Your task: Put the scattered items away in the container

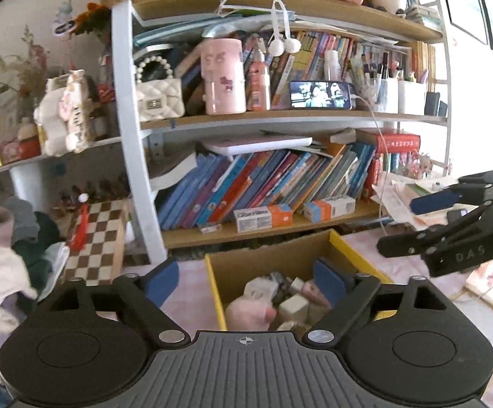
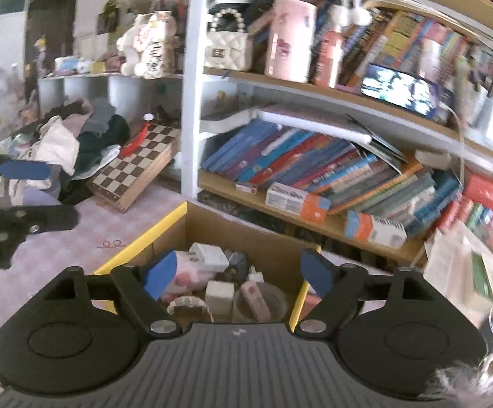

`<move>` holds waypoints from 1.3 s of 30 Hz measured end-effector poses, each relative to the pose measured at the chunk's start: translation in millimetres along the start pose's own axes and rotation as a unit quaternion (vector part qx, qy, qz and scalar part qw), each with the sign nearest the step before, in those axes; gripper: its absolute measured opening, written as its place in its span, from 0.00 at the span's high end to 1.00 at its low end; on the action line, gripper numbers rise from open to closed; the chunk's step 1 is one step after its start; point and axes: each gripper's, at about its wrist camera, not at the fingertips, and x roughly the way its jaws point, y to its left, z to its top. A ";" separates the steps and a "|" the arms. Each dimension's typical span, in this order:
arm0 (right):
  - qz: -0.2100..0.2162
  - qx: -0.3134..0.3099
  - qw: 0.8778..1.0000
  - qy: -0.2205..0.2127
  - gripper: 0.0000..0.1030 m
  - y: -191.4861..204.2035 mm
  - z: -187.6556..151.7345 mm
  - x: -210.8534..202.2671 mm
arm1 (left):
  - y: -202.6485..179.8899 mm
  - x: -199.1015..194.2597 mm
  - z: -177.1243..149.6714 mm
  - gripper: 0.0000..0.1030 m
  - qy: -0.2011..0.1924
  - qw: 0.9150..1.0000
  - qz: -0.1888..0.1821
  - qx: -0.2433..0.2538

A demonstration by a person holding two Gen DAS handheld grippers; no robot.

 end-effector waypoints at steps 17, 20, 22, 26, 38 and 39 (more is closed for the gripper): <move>-0.077 0.120 0.989 0.025 0.14 55.9 -82.0 -63.3 | -7.5 -73.5 -67.1 0.07 0.001 1.000 0.017 -0.014; -0.098 0.133 0.986 0.030 0.13 64.8 -103.8 -78.8 | -15.2 -79.5 -78.7 0.07 0.004 1.000 0.020 -0.010; -0.112 0.139 0.983 0.034 0.11 72.1 -118.0 -88.8 | -19.3 -84.1 -86.4 0.07 0.008 1.000 0.013 -0.007; -0.130 0.134 0.982 0.034 0.09 88.8 -143.5 -102.1 | -25.6 -91.0 -104.6 0.05 0.026 1.000 0.010 -0.001; -0.126 0.111 0.985 0.045 0.02 115.9 -178.7 -113.3 | -47.1 -98.1 -132.4 0.01 0.055 0.998 0.025 -0.001; -0.125 0.107 0.985 0.048 0.00 117.0 -180.1 -113.3 | -49.1 -98.9 -133.1 0.01 0.056 0.998 0.023 0.000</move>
